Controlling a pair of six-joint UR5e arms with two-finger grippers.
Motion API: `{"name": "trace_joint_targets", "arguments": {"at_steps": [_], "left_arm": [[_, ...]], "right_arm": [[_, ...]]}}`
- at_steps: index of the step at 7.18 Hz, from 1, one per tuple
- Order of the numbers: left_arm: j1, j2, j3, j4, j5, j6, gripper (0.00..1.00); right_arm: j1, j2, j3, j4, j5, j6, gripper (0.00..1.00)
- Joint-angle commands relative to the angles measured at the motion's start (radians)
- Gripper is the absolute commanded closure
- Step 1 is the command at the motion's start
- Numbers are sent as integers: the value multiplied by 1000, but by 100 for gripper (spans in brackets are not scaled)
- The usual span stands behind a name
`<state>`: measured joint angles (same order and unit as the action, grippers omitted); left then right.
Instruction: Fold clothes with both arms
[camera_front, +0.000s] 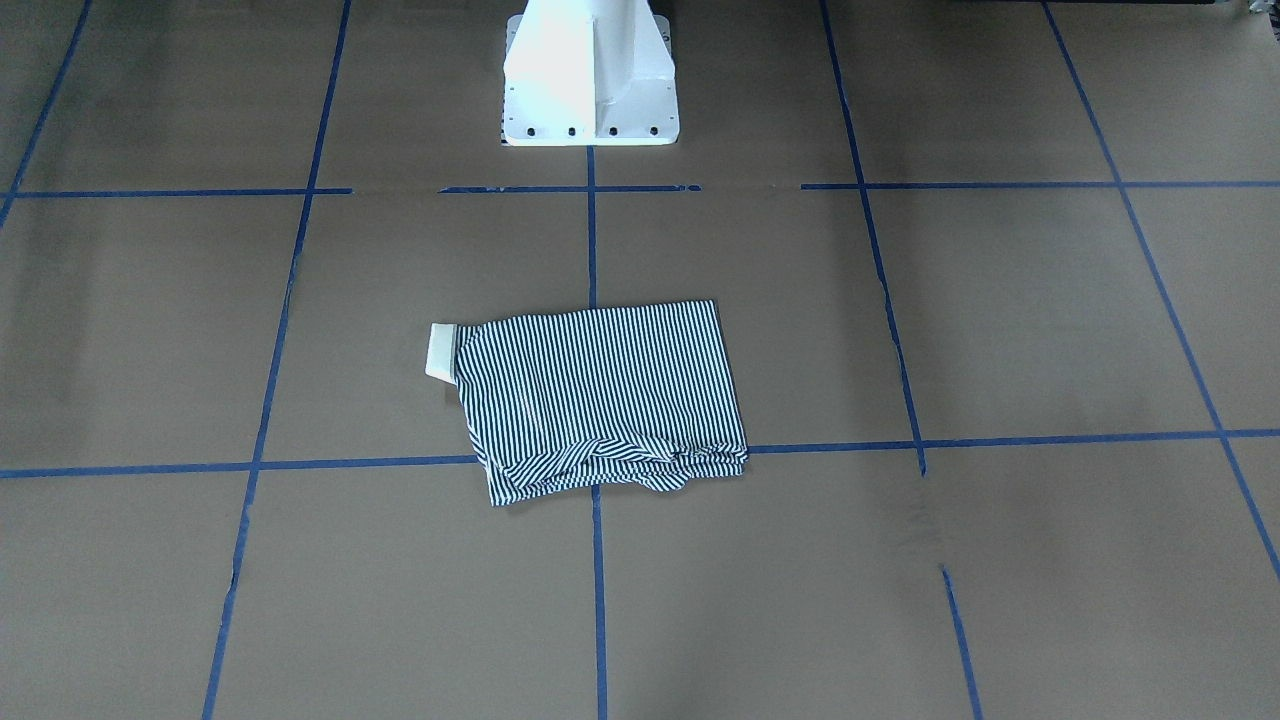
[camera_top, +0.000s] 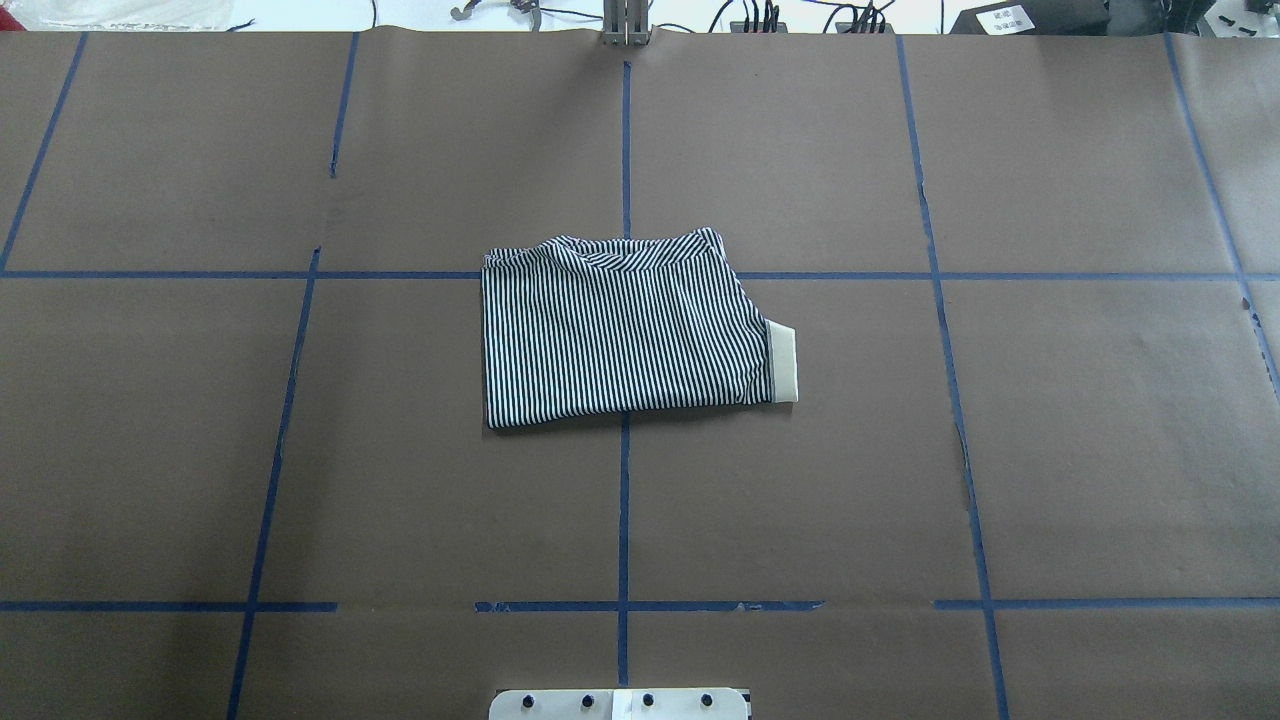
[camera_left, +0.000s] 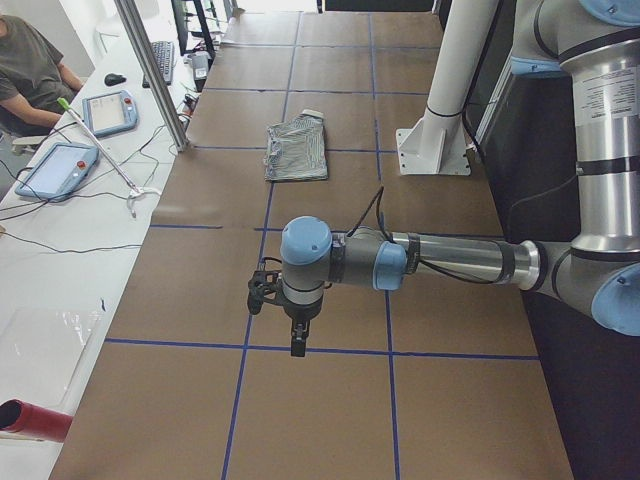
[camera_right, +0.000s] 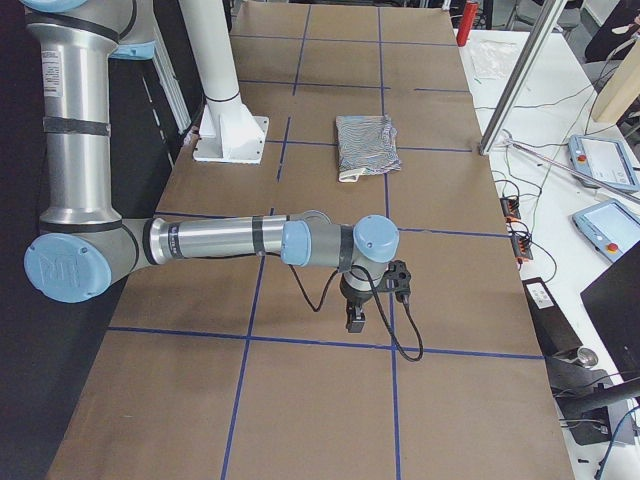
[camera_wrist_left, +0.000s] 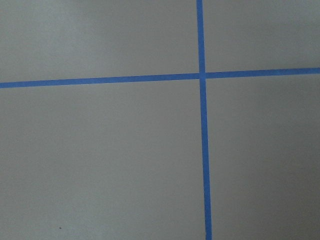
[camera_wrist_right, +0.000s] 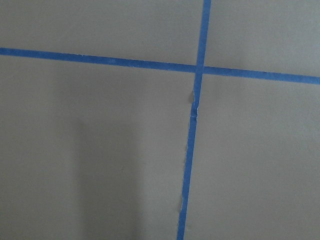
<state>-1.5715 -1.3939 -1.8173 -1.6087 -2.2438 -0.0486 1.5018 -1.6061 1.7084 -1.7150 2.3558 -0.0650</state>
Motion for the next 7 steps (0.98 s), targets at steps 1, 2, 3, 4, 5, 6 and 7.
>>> {"name": "trace_joint_targets", "arguments": {"at_steps": [1,2,3,4,5,6,7], "left_arm": [[-1,1,-2,63,1,-1,0],[1,-3,-20,134,0,1,0],[1,-8,-14,138,0,3,0],[-1,-2,-17,136,0,25,0],[1,-2,-2,136,0,106,0],[1,-2,10,138,0,155,0],[1,-2,15,139,-5,151,0]], "right_arm": [[0,0,-7,0,3,1,0],[0,-2,-7,0,3,-1,0],[0,-2,-6,0,5,-1,0],[0,-2,-6,0,5,-3,0],[0,0,-3,0,5,-3,0],[0,0,-3,0,5,-4,0],[-2,0,-3,0,5,-4,0]]}}
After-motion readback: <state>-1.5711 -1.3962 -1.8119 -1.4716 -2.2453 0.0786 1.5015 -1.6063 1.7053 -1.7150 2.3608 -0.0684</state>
